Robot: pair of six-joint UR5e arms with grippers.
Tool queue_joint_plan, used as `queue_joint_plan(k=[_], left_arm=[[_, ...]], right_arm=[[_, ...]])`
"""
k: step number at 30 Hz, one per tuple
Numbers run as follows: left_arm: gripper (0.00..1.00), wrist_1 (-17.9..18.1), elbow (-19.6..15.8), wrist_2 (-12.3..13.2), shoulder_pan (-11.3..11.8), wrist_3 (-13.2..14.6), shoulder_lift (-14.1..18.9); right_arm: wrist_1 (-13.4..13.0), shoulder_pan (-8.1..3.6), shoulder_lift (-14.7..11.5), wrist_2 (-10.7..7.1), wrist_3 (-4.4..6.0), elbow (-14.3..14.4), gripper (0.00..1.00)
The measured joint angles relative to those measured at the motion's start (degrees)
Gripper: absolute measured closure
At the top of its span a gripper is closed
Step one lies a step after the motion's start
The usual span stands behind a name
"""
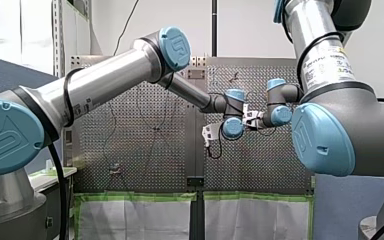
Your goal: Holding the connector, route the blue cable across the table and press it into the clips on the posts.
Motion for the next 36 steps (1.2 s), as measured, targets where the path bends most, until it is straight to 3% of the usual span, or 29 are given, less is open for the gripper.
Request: queue_joint_plan(k=[13,14,15,16,18,19,20,21,22,23,30,36], left_arm=[[0.0,-1.12,1.08,-1.68,0.25,0.14,-0.43],[0.12,-1.12,1.08,-1.73,0.2,0.17,-0.44],[0.32,-1.12,1.09,-1.76,0.15,0.22,-0.44],[0.32,-1.11,1.09,-1.83,0.06,0.38,-0.44],[0.58,-0.98,1.1,-2.08,-0.11,0.63,-0.44],[0.58,-0.76,1.1,-2.39,-0.24,0.77,-0.42],[0.78,-0.53,1.1,-2.64,-0.34,0.83,-0.41],[0.9,-0.28,1.1,-2.86,-0.45,0.86,-0.4],[0.9,0.03,1.1,-3.08,-0.58,0.85,-0.39],[1.0,0.25,1.1,-3.2,-0.66,0.83,-0.39],[1.0,0.75,1.17,-3.64,-0.96,-0.05,-0.37],[1.0,-0.62,1.18,-5.99,-1.3,-0.63,-0.2]], right_arm=[[-0.02,-0.1,0.0,-0.16,-0.02,-0.03,1.0],[-0.03,-0.1,0.0,-0.16,-0.02,-0.03,1.0],[-0.02,-0.1,0.0,-0.17,-0.03,-0.03,1.0],[-0.02,-0.1,0.0,-0.17,-0.03,-0.03,1.0],[-0.02,-0.1,0.0,-0.18,-0.06,-0.03,1.0],[-0.02,-0.1,0.0,-0.18,-0.08,-0.03,1.0],[-0.02,-0.1,0.0,-0.17,-0.09,-0.03,1.0],[-0.02,-0.1,0.0,-0.18,-0.09,-0.05,1.0],[-0.02,-0.11,0.0,-0.2,-0.12,-0.08,1.0],[-0.02,-0.1,0.0,-0.22,-0.14,-0.09,1.0],[0.0,-0.11,0.0,-0.25,-0.28,-0.19,1.0],[0.75,-0.06,-0.07,-0.29,-0.54,-0.81,1.0]])
